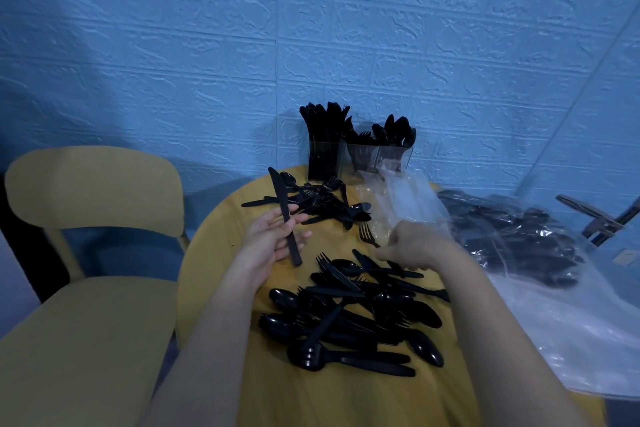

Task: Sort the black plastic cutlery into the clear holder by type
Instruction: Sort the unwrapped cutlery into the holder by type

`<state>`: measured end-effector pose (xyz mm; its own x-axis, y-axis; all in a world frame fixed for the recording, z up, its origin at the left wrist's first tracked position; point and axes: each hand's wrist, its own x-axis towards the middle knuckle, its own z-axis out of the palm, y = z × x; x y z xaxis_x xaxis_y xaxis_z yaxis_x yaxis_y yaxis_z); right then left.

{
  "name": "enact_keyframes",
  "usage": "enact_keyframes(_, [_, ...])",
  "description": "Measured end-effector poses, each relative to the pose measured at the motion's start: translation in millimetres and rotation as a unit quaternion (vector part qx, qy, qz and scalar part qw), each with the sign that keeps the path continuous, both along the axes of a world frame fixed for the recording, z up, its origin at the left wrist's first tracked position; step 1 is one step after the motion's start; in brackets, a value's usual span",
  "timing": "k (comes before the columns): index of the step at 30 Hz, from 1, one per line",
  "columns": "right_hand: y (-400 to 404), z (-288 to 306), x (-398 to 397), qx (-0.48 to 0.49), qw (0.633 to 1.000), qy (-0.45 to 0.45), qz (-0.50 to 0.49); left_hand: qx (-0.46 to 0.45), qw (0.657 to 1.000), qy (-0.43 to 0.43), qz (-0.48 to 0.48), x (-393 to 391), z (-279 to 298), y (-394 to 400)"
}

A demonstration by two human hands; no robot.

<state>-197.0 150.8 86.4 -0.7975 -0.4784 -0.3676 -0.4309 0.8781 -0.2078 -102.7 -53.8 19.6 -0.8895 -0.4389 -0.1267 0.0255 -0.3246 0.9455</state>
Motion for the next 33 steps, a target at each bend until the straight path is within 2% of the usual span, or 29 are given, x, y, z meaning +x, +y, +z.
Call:
enact_keyframes(5, [8.0, 2.7, 2.4, 0.019, 0.988, -0.074, 0.131, -0.004, 1.0, 0.002, 0.002, -0.9, 0.1, 0.7])
enact_keyframes(7, [-0.2, -1.9, 3.9, 0.015, 0.982, -0.11, 0.154, -0.007, 1.0, 0.003, 0.0, -1.7, -0.2, 0.7])
enact_keyframes(10, [-8.0, -5.7, -1.5, -0.001, 0.982, -0.112, 0.155, -0.007, 1.0, 0.004, -0.003, -3.0, -0.8, 0.3])
enact_keyframes(12, [-12.5, -8.4, -9.2, -0.065, 0.985, -0.07, 0.142, -0.01, 1.0, 0.004, -0.006, -4.2, -1.0, -0.1])
enact_keyframes(15, [-26.0, -20.5, -22.1, -0.133, 0.978, 0.11, 0.121, -0.016, 1.0, 0.0, -0.012, -6.0, -1.0, 0.7])
enact_keyframes(17, [-34.2, -30.6, -28.7, -0.112, 0.961, 0.207, 0.146, -0.017, 1.0, 0.0, -0.011, -6.9, -1.4, 1.1])
enact_keyframes(21, [-40.4, -51.2, -42.5, -0.047, 0.91, 0.309, 0.272, -0.013, 1.0, 0.002, -0.011, -8.0, -1.9, 0.5])
enact_keyframes(25, [-43.9, -60.8, -48.1, -0.061, 0.876, 0.366, 0.307, -0.012, 1.0, 0.005, -0.008, -9.0, -2.3, 0.1])
enact_keyframes(30, [-37.4, -54.3, -41.5, -0.247, 0.84, 0.391, 0.282, -0.013, 1.0, 0.01, -0.003, -8.9, -1.5, -0.4])
enact_keyframes(33, [-29.7, -33.4, -32.3, -0.337, 0.844, 0.369, 0.198, -0.015, 1.0, 0.006, -0.004, -9.3, -0.7, 0.1])
